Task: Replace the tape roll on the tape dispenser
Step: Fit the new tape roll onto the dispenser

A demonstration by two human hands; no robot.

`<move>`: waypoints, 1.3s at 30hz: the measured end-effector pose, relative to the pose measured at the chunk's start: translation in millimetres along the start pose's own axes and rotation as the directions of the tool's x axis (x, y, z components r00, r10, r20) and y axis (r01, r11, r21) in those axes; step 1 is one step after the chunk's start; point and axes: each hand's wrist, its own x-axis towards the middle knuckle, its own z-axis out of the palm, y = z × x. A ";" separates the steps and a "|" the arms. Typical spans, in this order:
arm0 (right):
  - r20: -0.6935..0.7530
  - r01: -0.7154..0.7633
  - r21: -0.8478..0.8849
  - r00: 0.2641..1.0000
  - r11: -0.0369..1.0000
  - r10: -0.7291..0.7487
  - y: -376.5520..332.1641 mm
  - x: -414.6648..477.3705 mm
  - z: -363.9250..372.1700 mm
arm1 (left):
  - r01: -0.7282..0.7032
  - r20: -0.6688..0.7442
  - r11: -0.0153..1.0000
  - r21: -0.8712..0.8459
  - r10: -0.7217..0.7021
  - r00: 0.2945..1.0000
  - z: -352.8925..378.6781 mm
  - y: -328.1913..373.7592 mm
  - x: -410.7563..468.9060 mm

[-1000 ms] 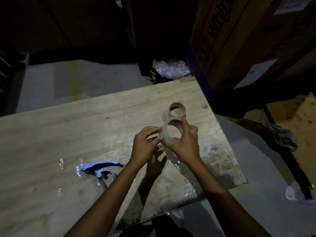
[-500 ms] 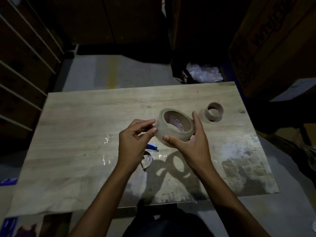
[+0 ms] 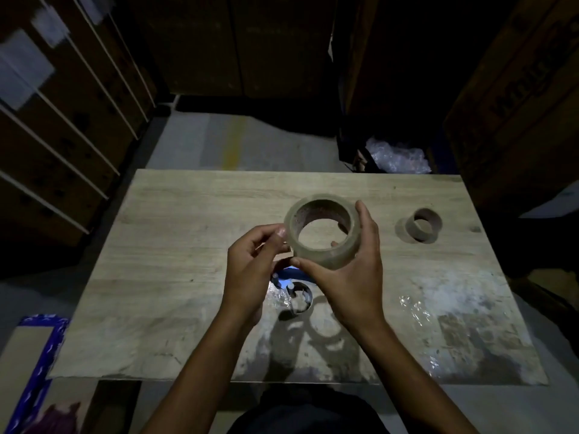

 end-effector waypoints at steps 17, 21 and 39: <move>0.221 0.584 -0.300 0.812 0.754 -0.540 -2.0 -19.6 65.2 | 0.253 0.006 0.916 -0.312 -0.264 0.964 -22.1 -16.9 23.7; 0.182 0.555 -0.261 0.832 0.789 -0.525 -1.8 -19.3 69.1 | 0.169 -0.038 0.959 -0.226 -0.182 0.983 -32.3 -27.9 28.9; -0.024 0.016 0.248 1.000 0.969 -0.010 -5.1 -20.6 79.8 | -0.511 -0.113 0.840 0.180 0.534 0.838 -59.7 9.9 13.8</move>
